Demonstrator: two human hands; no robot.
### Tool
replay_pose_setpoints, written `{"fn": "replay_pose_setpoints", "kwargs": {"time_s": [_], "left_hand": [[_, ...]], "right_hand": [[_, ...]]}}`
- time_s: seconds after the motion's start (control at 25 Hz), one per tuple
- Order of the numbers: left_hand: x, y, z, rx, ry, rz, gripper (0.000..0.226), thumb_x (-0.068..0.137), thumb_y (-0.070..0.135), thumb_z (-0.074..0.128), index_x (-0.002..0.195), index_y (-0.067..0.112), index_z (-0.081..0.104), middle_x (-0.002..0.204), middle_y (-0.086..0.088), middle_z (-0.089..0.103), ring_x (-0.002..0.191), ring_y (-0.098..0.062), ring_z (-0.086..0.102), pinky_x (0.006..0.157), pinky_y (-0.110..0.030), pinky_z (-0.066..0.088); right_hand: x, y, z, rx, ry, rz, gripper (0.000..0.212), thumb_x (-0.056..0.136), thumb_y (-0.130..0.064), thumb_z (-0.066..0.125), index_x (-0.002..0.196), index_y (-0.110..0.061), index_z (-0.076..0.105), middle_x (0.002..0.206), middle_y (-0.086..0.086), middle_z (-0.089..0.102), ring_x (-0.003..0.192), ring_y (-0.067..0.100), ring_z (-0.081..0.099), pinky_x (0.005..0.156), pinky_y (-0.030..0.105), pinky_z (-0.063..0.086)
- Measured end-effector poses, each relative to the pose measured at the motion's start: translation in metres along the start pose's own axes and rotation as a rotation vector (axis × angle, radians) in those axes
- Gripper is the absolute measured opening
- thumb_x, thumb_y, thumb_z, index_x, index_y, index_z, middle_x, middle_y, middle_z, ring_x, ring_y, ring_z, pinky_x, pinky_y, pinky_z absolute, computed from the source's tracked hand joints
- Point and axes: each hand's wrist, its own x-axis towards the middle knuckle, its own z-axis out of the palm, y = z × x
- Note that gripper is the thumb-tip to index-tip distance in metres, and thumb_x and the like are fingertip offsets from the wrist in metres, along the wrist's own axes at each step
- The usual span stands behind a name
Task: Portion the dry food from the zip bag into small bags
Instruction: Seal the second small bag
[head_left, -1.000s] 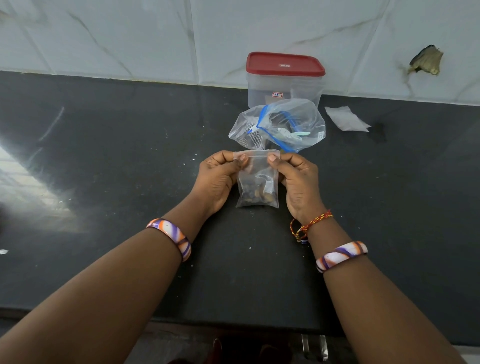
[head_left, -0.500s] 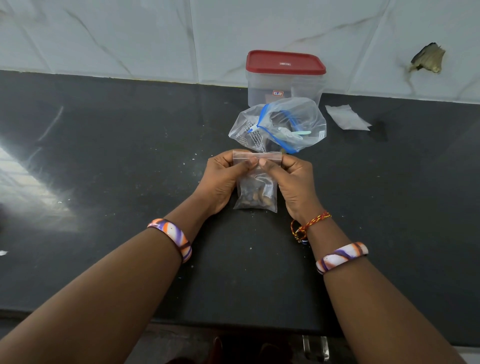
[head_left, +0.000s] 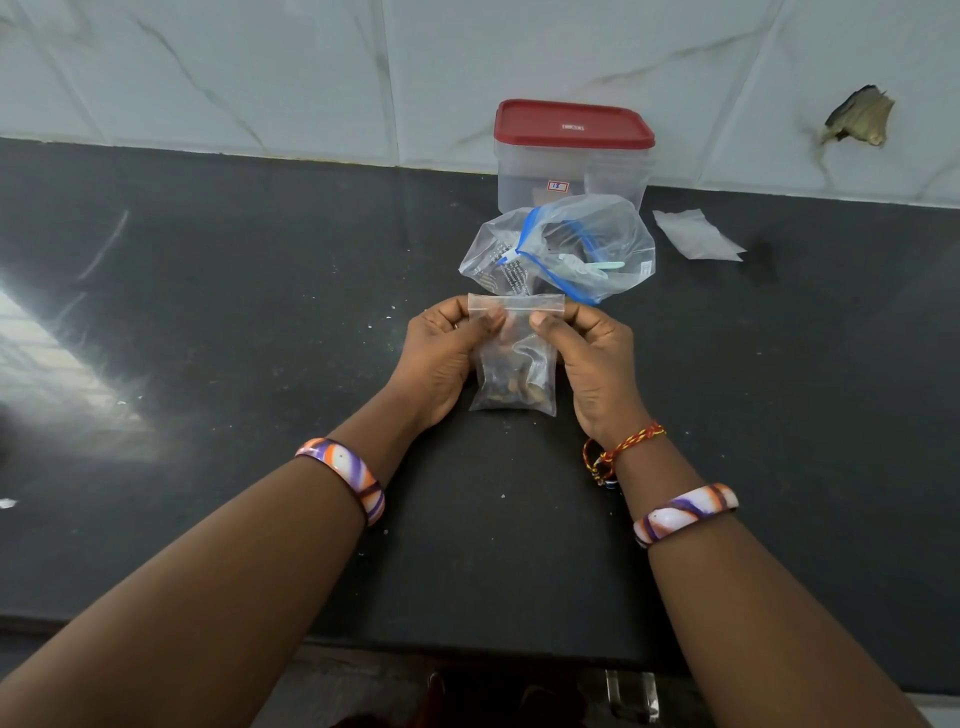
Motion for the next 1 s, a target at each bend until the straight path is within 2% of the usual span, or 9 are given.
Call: {"fn": "replay_pose_setpoints", "kwargs": {"time_s": [0.08,0.2,0.36,0.48,0.6,0.72,0.8,0.88,1.0], "left_hand": [[-0.001,0.003,0.002,-0.022,0.029,-0.015,0.013,0.087,-0.006,0.052,0.08,0.002,0.06,0.062,-0.002,0.071,0.06,-0.01,0.068,0.065,-0.026,0.059],[-0.003,0.005,0.002,-0.033,0.062,-0.03,0.019,0.086,-0.008,0.053,0.07,0.003,0.057,0.057,-0.002,0.069,0.056,-0.01,0.067,0.061,-0.024,0.059],[-0.004,0.006,0.003,-0.046,0.06,-0.052,0.018,0.089,-0.005,0.051,0.074,0.002,0.058,0.059,-0.003,0.069,0.058,-0.011,0.068,0.062,-0.025,0.059],[-0.002,0.007,0.0,-0.087,0.052,-0.103,0.021,0.095,0.006,0.046,0.081,0.002,0.061,0.069,-0.005,0.072,0.066,-0.012,0.07,0.068,-0.027,0.06],[-0.005,0.009,-0.001,-0.064,0.029,-0.131,0.019,0.094,0.013,0.049,0.083,0.005,0.062,0.074,-0.005,0.071,0.069,-0.014,0.07,0.069,-0.029,0.059],[-0.01,0.016,0.016,0.126,-0.046,-0.052,0.009,0.086,0.009,0.059,0.077,0.009,0.062,0.068,-0.002,0.068,0.063,-0.011,0.066,0.06,-0.023,0.057],[-0.009,0.027,0.038,0.286,-0.111,0.043,0.005,0.081,0.004,0.064,0.077,0.006,0.065,0.071,-0.004,0.066,0.066,-0.011,0.064,0.063,-0.021,0.056],[-0.002,0.042,0.067,0.443,-0.144,0.131,0.006,0.082,0.006,0.065,0.076,0.005,0.065,0.073,-0.007,0.065,0.067,-0.01,0.063,0.067,-0.021,0.055],[0.024,0.061,0.112,0.839,-0.152,0.247,0.018,0.084,0.017,0.067,0.067,0.011,0.063,0.063,-0.006,0.06,0.055,-0.008,0.058,0.058,-0.02,0.052]], "right_hand": [[0.001,0.001,-0.001,0.013,0.006,-0.011,0.011,0.081,0.001,0.065,0.077,-0.009,0.069,0.077,0.013,0.065,0.081,0.027,0.059,0.084,0.045,0.052],[0.003,0.002,-0.002,0.029,-0.011,-0.021,0.021,0.079,0.002,0.065,0.064,-0.012,0.065,0.066,0.001,0.062,0.074,0.021,0.056,0.074,0.037,0.051],[0.003,0.003,-0.001,0.005,-0.014,-0.016,0.011,0.081,-0.002,0.063,0.071,0.002,0.064,0.073,0.014,0.059,0.076,0.026,0.053,0.074,0.036,0.049],[0.001,0.0,-0.001,0.072,-0.007,0.034,0.028,0.088,-0.006,0.057,0.066,-0.015,0.072,0.067,0.0,0.069,0.071,0.015,0.063,0.073,0.033,0.053],[-0.001,-0.005,-0.002,0.097,0.014,0.066,0.031,0.089,-0.007,0.056,0.064,-0.017,0.072,0.068,-0.003,0.071,0.071,0.014,0.066,0.074,0.034,0.054],[-0.005,-0.015,-0.007,0.063,0.012,0.088,0.021,0.086,-0.011,0.062,0.068,-0.016,0.072,0.074,0.005,0.07,0.08,0.022,0.065,0.081,0.043,0.053],[-0.005,-0.029,-0.016,0.038,-0.001,0.067,0.018,0.084,-0.013,0.064,0.068,-0.019,0.071,0.076,0.004,0.069,0.084,0.022,0.064,0.081,0.044,0.054],[0.005,-0.05,-0.033,0.078,-0.033,-0.002,0.013,0.081,-0.014,0.065,0.071,-0.018,0.072,0.073,-0.001,0.07,0.079,0.015,0.065,0.072,0.033,0.057],[0.031,-0.088,-0.066,-0.016,-0.042,-0.141,0.006,0.08,-0.011,0.064,0.08,-0.008,0.07,0.066,-0.007,0.07,0.066,0.004,0.063,0.063,0.017,0.052]]}}
